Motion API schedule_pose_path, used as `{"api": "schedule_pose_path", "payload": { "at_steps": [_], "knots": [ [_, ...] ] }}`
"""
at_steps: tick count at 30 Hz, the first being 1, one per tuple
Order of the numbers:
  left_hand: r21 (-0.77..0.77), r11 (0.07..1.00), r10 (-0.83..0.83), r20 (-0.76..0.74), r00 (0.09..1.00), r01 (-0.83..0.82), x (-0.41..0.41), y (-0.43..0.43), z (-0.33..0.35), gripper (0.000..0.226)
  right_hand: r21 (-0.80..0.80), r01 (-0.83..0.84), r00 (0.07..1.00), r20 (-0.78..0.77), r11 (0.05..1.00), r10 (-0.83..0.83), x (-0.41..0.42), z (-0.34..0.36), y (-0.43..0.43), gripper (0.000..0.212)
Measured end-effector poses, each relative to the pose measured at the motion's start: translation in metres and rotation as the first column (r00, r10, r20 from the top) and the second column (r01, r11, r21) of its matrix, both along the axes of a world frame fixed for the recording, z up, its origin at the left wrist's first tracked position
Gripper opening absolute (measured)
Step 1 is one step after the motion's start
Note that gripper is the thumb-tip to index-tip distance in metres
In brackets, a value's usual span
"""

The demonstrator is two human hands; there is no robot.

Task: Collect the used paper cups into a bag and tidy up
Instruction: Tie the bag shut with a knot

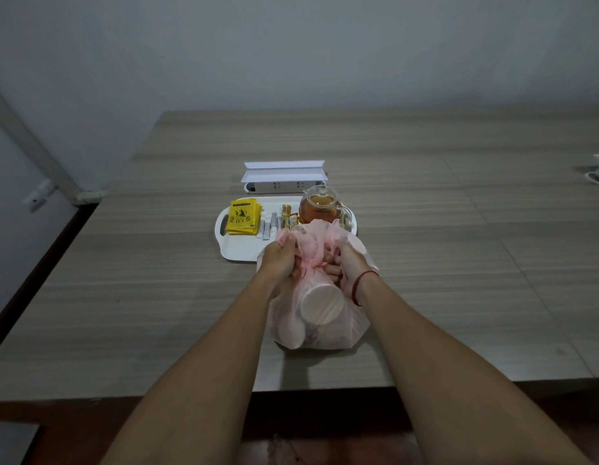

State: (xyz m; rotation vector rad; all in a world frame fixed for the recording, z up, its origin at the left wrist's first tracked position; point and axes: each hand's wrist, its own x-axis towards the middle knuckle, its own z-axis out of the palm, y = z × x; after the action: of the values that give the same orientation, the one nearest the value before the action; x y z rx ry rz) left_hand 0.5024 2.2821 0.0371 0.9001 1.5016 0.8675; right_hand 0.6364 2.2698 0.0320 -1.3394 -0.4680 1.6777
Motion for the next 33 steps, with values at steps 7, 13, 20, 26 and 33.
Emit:
{"api": "schedule_pose_path", "payload": {
  "at_steps": [7,13,20,26,33],
  "knots": [
    [0.009,0.999,0.036,-0.066,0.997,-0.035,0.004,-0.001,0.0,0.051,0.079,-0.008,1.0,-0.002,0.997,0.008,-0.006,0.002,0.0,0.032],
    [0.04,0.992,-0.114,-0.19,0.975,0.123,0.006,0.006,0.004,0.044,0.037,-0.165,0.984,-0.064,0.986,0.167,0.001,0.005,0.001,0.034],
    [0.147,0.986,-0.036,-0.231,0.972,0.071,0.001,0.006,0.002,0.045,0.014,-0.138,0.976,0.171,0.99,0.133,0.003,0.002,0.006,0.034],
    [0.245,0.968,0.095,-0.171,0.981,-0.051,0.006,0.007,0.007,0.047,0.024,-0.076,0.962,0.265,0.997,0.067,-0.003,-0.007,0.014,0.034],
    [0.007,0.975,0.212,0.249,0.945,-0.221,0.011,0.002,0.013,0.039,-0.083,-0.132,0.939,0.308,0.988,0.152,-0.004,-0.002,0.017,0.036]
  ]
}}
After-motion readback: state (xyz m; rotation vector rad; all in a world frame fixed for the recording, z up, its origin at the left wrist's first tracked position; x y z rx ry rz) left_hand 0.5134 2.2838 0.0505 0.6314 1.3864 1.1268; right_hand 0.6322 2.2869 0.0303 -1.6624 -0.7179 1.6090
